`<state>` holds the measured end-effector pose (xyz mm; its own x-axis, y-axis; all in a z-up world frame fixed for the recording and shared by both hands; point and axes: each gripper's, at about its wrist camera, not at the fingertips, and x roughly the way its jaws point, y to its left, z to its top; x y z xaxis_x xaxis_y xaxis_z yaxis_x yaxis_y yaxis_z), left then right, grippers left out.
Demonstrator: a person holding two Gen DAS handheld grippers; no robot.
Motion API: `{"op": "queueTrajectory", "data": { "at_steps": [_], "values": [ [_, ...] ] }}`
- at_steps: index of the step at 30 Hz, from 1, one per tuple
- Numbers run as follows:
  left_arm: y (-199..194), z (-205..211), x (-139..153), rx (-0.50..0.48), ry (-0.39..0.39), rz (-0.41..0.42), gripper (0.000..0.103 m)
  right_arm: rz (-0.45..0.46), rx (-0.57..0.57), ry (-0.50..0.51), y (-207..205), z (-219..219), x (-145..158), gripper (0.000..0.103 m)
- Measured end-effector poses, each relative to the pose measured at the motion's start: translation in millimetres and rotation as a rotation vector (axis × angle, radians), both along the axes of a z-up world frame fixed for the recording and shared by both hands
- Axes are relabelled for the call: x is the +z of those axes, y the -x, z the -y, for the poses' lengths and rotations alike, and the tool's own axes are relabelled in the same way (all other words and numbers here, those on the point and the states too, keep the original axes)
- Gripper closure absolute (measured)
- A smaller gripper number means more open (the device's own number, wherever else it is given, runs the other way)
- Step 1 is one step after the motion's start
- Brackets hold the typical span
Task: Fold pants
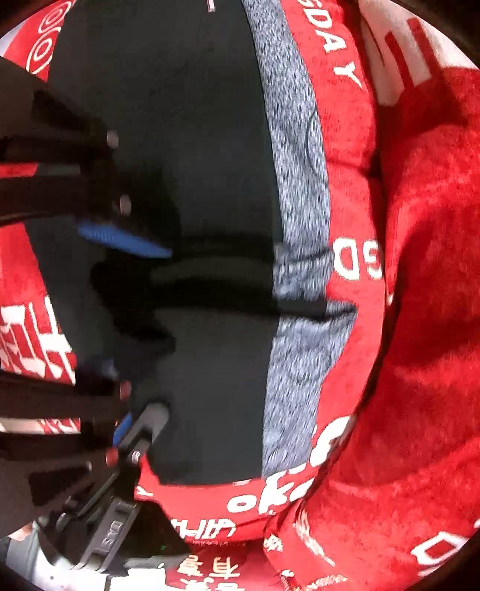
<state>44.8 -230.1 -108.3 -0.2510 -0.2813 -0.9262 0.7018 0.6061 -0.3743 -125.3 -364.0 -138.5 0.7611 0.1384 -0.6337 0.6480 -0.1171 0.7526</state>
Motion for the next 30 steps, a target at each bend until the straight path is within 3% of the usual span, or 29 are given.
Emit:
{"op": "queueTrajectory", "data": {
  "at_steps": [6,10,11,12,14,18,24,28,30],
  "values": [
    [19.5,-16.1,37.2,-0.033,0.072,0.078,0.06,0.035,0.048,0.058,3.7,-1.5,27.5,0.09],
    [23.8,-27.3,13.2,-0.007,-0.034,0.185,0.055,-0.02,0.085,0.049,9.6,-11.9,18.4,0.09],
    [21.7,-29.2,4.7,0.004,-0.055,0.175,0.051,-0.055,0.092,0.045,8.8,-12.5,8.0,0.09],
    [17.7,-32.2,-0.5,0.035,-0.071,0.169,0.036,-0.071,0.099,0.043,7.4,-12.5,0.4,0.09],
    [10.9,-39.7,6.6,0.069,-0.058,0.195,0.025,-0.08,0.118,0.04,4.9,-9.6,-4.9,0.086],
    [1.2,-44.9,24.5,0.065,-0.014,0.205,0.025,-0.097,0.253,0.082,1.4,-8.7,20.9,0.068],
    [0.8,-24.8,41.7,-0.032,0.143,0.091,0.025,-0.087,0.385,0.231,8.3,-10.4,69.6,0.068],
    [11.8,-6.5,20.1,-0.1,0.106,0.045,0.025,-0.074,0.381,0.222,12.0,-7.2,68.1,0.068],
    [14.0,-3.7,16.3,-0.102,0.102,0.035,0.05,-0.075,0.378,0.206,12.4,-7.2,60.9,0.068]
  ]
}}
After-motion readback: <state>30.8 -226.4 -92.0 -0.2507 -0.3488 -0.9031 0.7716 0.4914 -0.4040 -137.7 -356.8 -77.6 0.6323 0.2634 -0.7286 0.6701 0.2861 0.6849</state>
